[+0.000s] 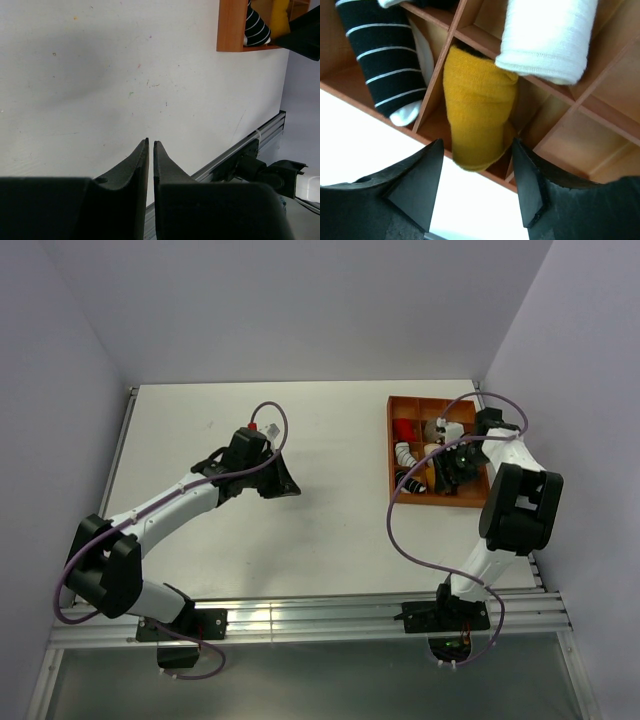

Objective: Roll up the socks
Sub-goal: Place the sock in the storage box, then reset both arms

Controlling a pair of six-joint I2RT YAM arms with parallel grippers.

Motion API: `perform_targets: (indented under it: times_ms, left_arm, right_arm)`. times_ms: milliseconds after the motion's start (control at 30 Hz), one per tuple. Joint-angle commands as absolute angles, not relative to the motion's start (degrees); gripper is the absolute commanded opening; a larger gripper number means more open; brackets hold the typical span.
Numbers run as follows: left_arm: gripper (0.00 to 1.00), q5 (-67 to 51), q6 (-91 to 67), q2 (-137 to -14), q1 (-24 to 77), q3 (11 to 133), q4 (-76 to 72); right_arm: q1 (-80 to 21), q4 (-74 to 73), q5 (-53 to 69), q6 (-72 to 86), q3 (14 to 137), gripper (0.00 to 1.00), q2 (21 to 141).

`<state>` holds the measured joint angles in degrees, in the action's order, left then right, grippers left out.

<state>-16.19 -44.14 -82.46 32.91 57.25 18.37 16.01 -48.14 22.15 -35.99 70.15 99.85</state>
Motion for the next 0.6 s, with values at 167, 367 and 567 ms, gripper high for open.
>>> perform_targets:
  times_ms: [167,367,567]
  left_arm:
    - [0.14,-16.61,-42.54,-83.06,32.61,59.85,18.1]
    - [0.15,-15.38,-42.19,-81.57,32.61,60.91,19.25]
    - [0.16,-13.54,-41.66,-79.72,32.61,60.29,18.37]
  right_arm:
    - [16.7,-54.05,24.96,-36.12,77.25,0.66,95.28]
    - [17.23,-55.55,28.64,-36.04,79.63,0.69,89.92]
    - [17.23,-57.83,36.11,-36.04,83.4,0.95,83.33]
